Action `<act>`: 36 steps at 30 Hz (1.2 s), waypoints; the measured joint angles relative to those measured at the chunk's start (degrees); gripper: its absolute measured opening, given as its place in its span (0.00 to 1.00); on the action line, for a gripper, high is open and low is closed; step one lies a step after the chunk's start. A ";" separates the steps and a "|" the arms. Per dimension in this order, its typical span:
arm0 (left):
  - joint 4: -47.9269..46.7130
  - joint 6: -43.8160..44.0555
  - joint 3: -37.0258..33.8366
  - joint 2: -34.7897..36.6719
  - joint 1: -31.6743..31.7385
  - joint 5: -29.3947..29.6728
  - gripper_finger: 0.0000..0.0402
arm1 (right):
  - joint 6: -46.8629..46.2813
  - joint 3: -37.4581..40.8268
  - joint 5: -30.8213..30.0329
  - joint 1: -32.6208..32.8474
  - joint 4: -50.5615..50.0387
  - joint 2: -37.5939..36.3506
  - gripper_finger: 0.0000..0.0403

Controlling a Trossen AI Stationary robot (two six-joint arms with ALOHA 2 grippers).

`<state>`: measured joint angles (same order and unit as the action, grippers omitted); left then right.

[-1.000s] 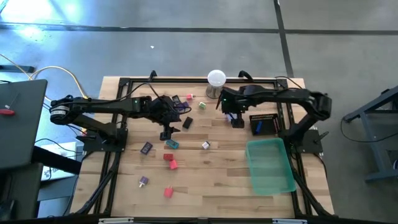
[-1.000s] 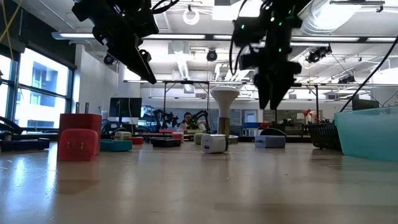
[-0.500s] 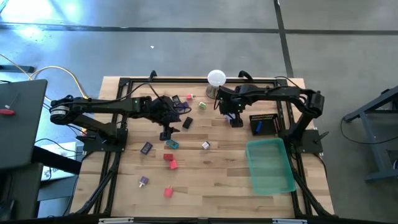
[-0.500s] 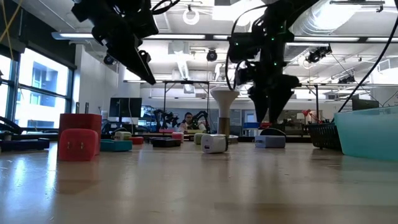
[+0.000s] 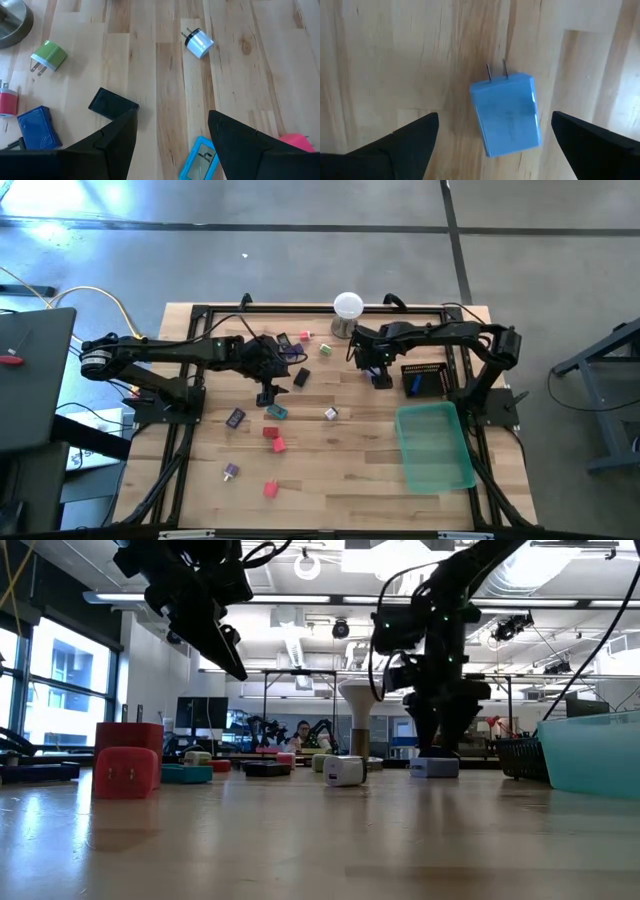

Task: Pick & Place Office items
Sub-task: Put the purple charger adapter into the green bin

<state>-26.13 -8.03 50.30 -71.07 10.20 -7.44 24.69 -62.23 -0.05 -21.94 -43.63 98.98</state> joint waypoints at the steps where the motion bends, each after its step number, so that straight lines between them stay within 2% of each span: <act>1: 0.02 0.00 0.00 0.00 0.00 0.00 0.58 | 0.29 0.50 -0.02 -0.12 0.68 0.00 0.94; 12: 0.24 0.42 -0.02 0.00 0.00 -0.04 0.58 | 0.62 2.37 0.20 -1.46 4.84 0.01 0.93; 18: 0.24 0.79 -0.04 0.00 0.01 -0.09 0.58 | 0.65 2.30 -0.56 -1.90 5.61 4.16 0.93; 23: 0.25 0.86 -0.27 0.00 0.00 -0.09 0.58 | -0.42 1.87 1.59 -2.18 5.24 7.74 0.93; 36: 0.28 0.59 -0.31 -0.02 0.00 -0.07 0.58 | -2.18 2.18 2.76 -2.14 5.65 7.32 0.93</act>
<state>-25.85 -7.44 50.00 -71.09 10.20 -7.51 22.50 -60.05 2.72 -24.08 -37.98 106.30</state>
